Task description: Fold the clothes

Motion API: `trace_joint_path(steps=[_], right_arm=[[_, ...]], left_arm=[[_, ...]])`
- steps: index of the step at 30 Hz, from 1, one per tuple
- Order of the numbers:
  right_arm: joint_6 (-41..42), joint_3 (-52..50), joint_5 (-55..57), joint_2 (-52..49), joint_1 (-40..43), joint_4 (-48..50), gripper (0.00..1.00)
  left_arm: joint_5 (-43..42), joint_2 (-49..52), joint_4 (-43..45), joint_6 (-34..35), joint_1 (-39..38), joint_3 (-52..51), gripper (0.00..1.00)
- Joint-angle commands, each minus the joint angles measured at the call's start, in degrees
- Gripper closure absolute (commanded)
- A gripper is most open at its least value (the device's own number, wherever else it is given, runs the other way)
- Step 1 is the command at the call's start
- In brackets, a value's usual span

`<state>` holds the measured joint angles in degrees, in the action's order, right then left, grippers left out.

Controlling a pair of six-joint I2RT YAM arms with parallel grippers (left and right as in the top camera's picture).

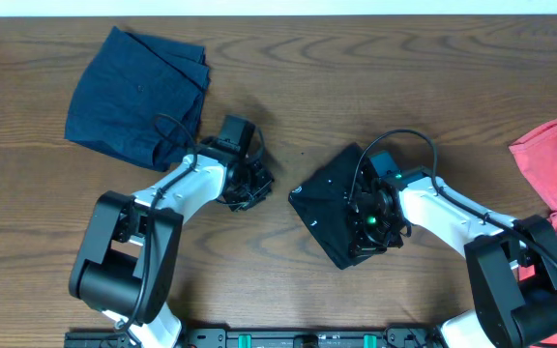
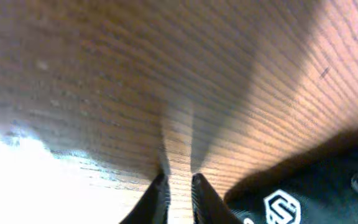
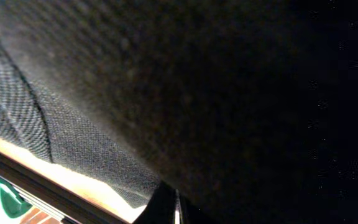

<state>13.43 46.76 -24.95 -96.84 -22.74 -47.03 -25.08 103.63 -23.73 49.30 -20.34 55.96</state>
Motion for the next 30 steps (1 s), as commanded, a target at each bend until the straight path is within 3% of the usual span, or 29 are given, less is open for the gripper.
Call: trace_joint_path(steps=[1,5,9,12,15,20,24,30], right_arm=[[-1.3,0.4,3.4,-0.1,0.0,0.2,0.93],[-6.5,3.7,-3.0,7.3,0.9,-1.9,0.87],[-6.8,8.1,-3.6,17.9,3.2,-1.9,0.84],[0.0,9.6,2.0,24.2,5.6,0.4,0.83],[5.9,9.6,11.4,26.9,7.7,-0.3,0.91],[6.5,8.0,14.2,24.1,9.5,-0.6,0.95],[9.1,5.0,14.8,17.2,9.7,-0.2,0.99],[12.3,2.7,15.9,5.0,9.7,0.0,0.99]], left_arm=[[-3.5,-2.9,-0.2,-7.5,0.2,-0.1,0.77],[-9.1,-6.3,0.3,-18.1,0.1,1.5,0.67],[-11.8,-9.0,3.9,-28.3,-0.8,1.8,0.5],[-11.8,-8.6,5.5,-33.3,-2.1,1.8,0.45],[-11.8,-7.5,6.1,-36.5,-4.1,1.8,0.44],[-11.8,-5.2,6.8,-41.7,-8.8,1.8,0.41],[-7.7,-3.2,5.0,-42.2,-11.4,1.6,0.42],[2.1,-1.4,-2.4,-42.3,-11.4,1.6,0.53]])
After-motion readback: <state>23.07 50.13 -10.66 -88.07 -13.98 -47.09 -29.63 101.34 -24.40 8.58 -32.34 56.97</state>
